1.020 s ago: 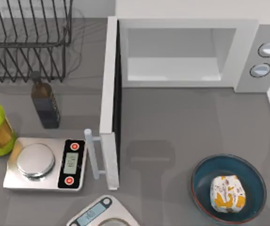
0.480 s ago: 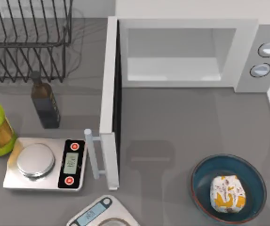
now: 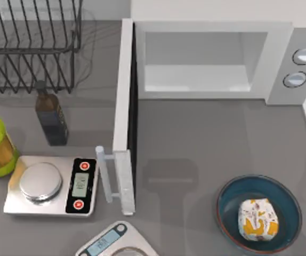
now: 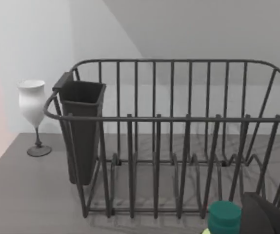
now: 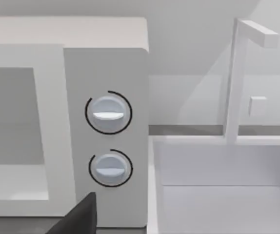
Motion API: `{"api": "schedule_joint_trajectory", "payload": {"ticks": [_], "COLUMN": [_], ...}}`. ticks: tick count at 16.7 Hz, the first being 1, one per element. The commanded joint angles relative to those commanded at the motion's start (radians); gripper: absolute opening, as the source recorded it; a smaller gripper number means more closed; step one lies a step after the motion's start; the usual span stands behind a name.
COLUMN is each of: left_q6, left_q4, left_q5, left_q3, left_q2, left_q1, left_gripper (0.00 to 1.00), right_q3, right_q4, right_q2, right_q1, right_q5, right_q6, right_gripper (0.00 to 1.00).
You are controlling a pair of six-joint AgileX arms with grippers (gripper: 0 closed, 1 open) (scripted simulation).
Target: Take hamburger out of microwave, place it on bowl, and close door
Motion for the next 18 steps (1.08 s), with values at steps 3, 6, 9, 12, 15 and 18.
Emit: {"api": "schedule_joint_trajectory", "payload": {"ticks": [3, 6, 9, 12, 15, 18], "left_q6": [0.002, 0.004, 0.004, 0.005, 0.004, 0.003], "left_q4": [0.124, 0.237, 0.261, 0.255, 0.187, 0.094], "left_q5": [0.077, 0.134, 0.147, 0.140, 0.073, -0.020], "left_q3": [-0.001, -0.005, -0.006, -0.005, 0.008, 0.027], "left_q2": [0.124, 0.233, 0.258, 0.251, 0.196, 0.124], "left_q1": [0.077, 0.134, 0.146, 0.139, 0.072, -0.020], "left_gripper": [0.00, 0.00, 0.00, 0.00, 0.00, 0.00], "right_q3": [0.000, 0.000, 0.000, 0.000, 0.000, 0.000], "right_q4": [0.000, 0.000, 0.000, 0.000, 0.000, 0.000], "right_q2": [0.000, 0.000, 0.000, 0.000, 0.000, 0.000], "right_q1": [0.000, 0.000, 0.000, 0.000, 0.000, 0.000], "right_q5": [0.000, 0.000, 0.000, 0.000, 0.000, 0.000], "right_q6": [0.000, 0.000, 0.000, 0.000, 0.000, 0.000], "right_gripper": [1.00, 1.00, 1.00, 1.00, 1.00, 1.00]}}
